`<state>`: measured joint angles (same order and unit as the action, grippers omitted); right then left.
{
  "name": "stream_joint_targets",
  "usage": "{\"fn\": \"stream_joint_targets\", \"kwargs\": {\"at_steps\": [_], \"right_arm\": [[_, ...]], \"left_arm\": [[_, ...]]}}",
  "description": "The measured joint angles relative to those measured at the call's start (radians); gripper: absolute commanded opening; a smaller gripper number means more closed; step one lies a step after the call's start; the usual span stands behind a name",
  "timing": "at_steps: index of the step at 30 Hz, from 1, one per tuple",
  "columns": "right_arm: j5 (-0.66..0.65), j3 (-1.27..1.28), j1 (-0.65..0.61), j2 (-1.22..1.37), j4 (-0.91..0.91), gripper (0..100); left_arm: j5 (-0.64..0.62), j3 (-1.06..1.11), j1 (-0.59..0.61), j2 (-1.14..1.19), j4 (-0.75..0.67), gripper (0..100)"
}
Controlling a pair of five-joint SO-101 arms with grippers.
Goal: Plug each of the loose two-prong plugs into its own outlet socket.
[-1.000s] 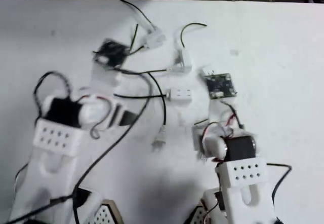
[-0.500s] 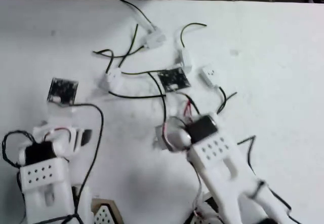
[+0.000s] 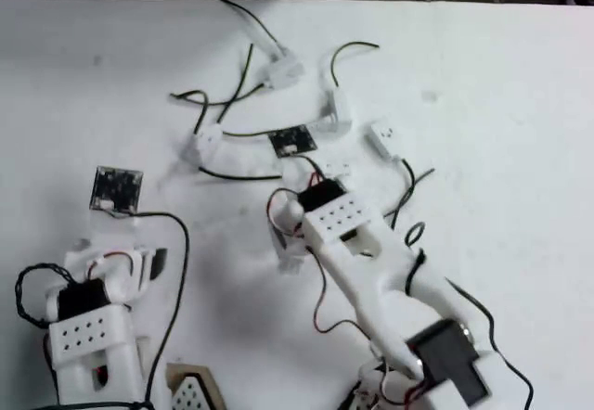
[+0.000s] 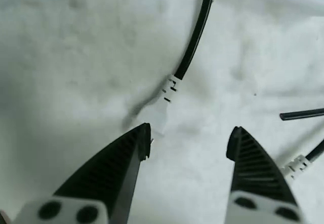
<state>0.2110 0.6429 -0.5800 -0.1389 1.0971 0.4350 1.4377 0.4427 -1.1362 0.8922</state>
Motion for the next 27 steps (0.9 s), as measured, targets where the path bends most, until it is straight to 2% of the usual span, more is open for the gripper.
{"fn": "stream_joint_targets", "kwargs": {"at_steps": [14,21,27], "right_arm": [[0.032,-0.08,-0.003,0.18,-0.051,23.7],[0.058,-0.112,-0.081,0.238,-0.051,23.5],[0.066,-0.112,-0.092,0.239,-0.051,13.9]], "left_arm": [[0.0,0.008,0.0,0.0,-0.005,29],[0.0,0.008,0.0,0.0,-0.005,29],[0.0,0.008,0.0,0.0,-0.005,29]]}}
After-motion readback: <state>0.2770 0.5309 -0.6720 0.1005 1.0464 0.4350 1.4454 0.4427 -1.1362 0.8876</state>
